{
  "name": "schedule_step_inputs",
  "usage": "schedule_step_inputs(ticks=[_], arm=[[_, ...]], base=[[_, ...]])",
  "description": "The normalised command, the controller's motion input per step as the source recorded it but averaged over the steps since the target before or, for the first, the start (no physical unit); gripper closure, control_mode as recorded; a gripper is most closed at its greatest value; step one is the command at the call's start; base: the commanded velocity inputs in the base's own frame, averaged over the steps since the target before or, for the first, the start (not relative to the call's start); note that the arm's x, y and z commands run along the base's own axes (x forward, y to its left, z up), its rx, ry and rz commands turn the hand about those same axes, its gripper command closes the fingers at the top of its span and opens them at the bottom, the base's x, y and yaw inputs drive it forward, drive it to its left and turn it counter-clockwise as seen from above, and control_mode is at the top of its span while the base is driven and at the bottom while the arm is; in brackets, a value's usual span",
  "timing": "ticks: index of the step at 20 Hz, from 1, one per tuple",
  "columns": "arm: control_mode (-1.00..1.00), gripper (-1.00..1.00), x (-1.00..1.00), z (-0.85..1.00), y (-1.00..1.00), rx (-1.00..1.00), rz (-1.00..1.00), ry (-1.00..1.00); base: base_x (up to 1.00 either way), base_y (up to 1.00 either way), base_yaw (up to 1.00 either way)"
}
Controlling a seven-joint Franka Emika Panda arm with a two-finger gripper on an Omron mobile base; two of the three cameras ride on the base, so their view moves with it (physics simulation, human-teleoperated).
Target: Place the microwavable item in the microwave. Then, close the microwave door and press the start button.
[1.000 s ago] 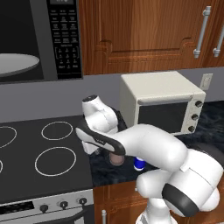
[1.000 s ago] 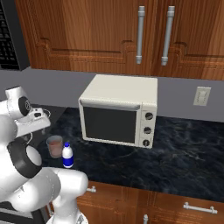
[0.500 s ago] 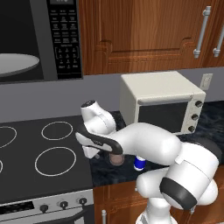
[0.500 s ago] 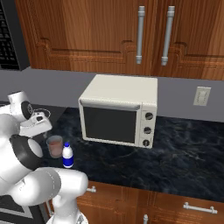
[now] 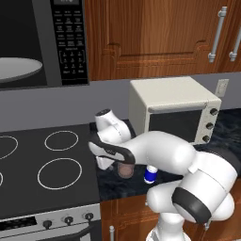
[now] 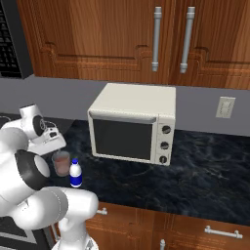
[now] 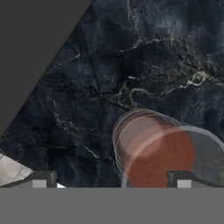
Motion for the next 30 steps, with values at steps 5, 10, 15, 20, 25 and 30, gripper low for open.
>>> schedule_step_inputs(ticks=[5, 10, 15, 20, 25, 30], arm=[[-1.00, -1.00, 0.16, -0.32, -0.06, 0.00, 0.00, 0.04], [-1.00, -1.00, 0.26, -0.31, 0.00, 0.00, 0.00, 0.07], [-1.00, -1.00, 0.06, -0.16, 0.00, 0.00, 0.02, 0.03], [-1.00, 1.00, -0.20, -0.24, -0.06, 0.00, 0.03, 0.00], [-1.00, 1.00, -0.53, -0.27, -0.33, 0.03, 0.01, -0.02], [-1.00, 1.00, -0.05, -0.05, -0.34, 0.05, 0.07, -0.08]], base=[[0.00, 0.00, 0.00], [0.00, 0.00, 0.00], [0.00, 0.00, 0.00], [0.00, 0.00, 0.00], [0.00, 0.00, 0.00], [0.00, 0.00, 0.00]])
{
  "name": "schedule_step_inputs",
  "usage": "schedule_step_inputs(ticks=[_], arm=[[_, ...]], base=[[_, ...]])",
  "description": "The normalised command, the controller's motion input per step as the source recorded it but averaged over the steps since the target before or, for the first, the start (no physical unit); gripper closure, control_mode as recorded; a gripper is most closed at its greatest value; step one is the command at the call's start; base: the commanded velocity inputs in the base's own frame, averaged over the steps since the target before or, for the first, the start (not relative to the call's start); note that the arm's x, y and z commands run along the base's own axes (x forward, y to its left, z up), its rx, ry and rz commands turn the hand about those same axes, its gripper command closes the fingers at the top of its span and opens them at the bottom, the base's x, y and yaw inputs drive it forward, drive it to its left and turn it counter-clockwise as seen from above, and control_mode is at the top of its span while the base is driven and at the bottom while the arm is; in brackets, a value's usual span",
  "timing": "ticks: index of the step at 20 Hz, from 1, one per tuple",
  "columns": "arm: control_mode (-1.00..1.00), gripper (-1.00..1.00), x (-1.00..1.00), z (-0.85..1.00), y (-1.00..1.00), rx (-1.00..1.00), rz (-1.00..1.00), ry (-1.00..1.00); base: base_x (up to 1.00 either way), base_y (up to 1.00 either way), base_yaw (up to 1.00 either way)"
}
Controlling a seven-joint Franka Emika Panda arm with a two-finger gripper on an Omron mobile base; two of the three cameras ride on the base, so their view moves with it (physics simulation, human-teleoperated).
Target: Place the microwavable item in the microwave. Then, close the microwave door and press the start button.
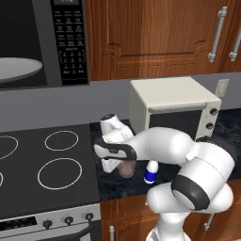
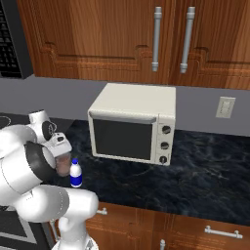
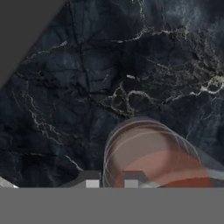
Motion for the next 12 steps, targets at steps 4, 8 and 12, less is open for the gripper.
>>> schedule_step_inputs(ticks=[4, 8, 12], arm=[[-1.00, 1.00, 0.10, -0.06, -0.17, 0.04, 0.12, -0.09], [-1.00, 1.00, 0.00, 0.09, 0.00, 0.03, 0.13, -0.11], [-1.00, 1.00, -0.43, 0.69, 0.09, 0.02, 0.15, -0.01]], base=[[0.00, 0.00, 0.00], [0.00, 0.00, 0.00], [0.00, 0.00, 0.00]])
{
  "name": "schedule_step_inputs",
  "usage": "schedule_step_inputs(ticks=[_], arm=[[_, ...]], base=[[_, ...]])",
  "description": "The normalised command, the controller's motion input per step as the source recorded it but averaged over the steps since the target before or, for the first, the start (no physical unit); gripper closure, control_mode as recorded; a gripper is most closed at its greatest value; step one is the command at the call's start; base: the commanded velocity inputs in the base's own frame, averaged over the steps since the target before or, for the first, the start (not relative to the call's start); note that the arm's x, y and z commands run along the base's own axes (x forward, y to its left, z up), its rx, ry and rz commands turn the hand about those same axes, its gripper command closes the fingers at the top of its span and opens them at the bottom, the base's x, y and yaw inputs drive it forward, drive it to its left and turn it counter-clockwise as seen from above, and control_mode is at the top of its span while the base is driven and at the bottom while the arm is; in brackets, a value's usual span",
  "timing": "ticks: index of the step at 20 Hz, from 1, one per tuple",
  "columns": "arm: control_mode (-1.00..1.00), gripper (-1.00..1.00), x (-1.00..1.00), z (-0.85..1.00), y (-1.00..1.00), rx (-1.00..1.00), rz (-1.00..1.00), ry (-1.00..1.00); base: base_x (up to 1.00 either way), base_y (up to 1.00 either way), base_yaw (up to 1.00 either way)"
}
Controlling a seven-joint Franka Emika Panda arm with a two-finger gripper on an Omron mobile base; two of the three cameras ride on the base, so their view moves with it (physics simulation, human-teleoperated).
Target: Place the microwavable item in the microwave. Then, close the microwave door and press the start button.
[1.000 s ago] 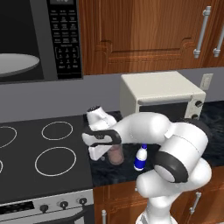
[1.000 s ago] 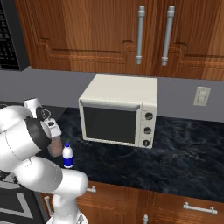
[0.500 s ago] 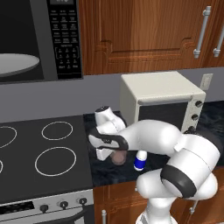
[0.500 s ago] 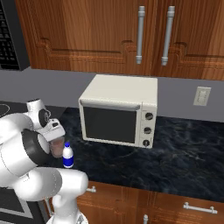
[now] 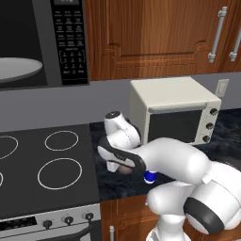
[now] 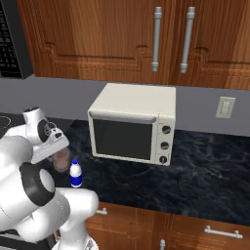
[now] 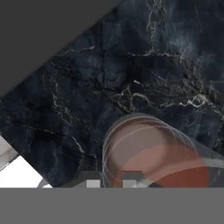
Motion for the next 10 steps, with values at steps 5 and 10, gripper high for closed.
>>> schedule_step_inputs(ticks=[5, 10], arm=[[-1.00, 1.00, -0.62, 1.00, 0.30, 0.00, 0.11, 0.00], [-1.00, 1.00, -0.79, 0.97, 0.01, 0.00, 0.02, -0.01]], base=[[0.00, 0.00, 0.00], [0.00, 0.00, 0.00]])
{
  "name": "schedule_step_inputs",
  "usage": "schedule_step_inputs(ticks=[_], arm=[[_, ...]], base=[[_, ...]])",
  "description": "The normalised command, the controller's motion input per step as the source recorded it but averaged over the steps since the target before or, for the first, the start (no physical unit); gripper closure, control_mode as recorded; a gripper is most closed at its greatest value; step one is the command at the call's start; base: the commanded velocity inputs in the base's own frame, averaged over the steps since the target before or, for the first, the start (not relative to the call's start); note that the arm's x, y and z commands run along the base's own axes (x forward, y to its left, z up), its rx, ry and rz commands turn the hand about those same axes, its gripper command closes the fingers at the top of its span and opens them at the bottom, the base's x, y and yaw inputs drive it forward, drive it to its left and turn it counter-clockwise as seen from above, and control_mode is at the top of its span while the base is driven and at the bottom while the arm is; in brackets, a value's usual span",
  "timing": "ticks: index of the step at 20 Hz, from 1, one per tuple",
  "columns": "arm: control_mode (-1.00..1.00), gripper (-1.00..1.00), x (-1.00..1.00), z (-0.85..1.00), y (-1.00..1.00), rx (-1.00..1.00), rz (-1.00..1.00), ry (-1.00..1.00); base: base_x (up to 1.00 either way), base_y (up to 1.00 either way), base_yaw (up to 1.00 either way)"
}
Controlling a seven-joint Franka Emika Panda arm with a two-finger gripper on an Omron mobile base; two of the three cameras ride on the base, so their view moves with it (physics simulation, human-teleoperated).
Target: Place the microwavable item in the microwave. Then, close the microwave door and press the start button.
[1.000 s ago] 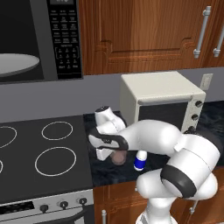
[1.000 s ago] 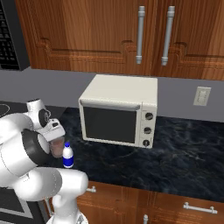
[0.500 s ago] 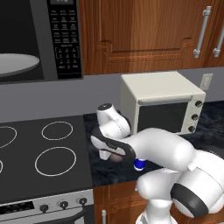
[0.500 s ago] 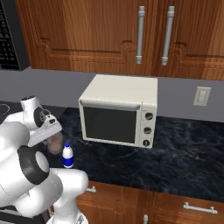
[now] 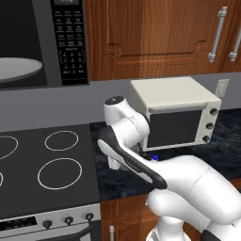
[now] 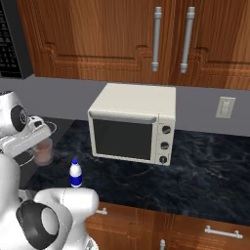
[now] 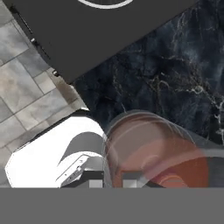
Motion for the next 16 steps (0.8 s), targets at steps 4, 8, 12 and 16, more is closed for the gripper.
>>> schedule_step_inputs(ticks=[4, 8, 12, 16], arm=[[-1.00, 1.00, -0.46, 1.00, -0.04, 0.00, 0.00, -0.04], [-1.00, 1.00, -0.08, 0.85, -0.11, 0.00, 0.00, -0.01], [-1.00, 1.00, -0.02, 0.67, -0.43, 0.00, 0.00, 0.00], [-1.00, 1.00, -0.06, 0.30, -0.92, 0.02, 0.01, 0.00]], base=[[0.00, 0.00, 0.00], [0.00, 0.00, 0.00], [0.00, 0.00, 0.00], [0.00, 0.00, 0.00]])
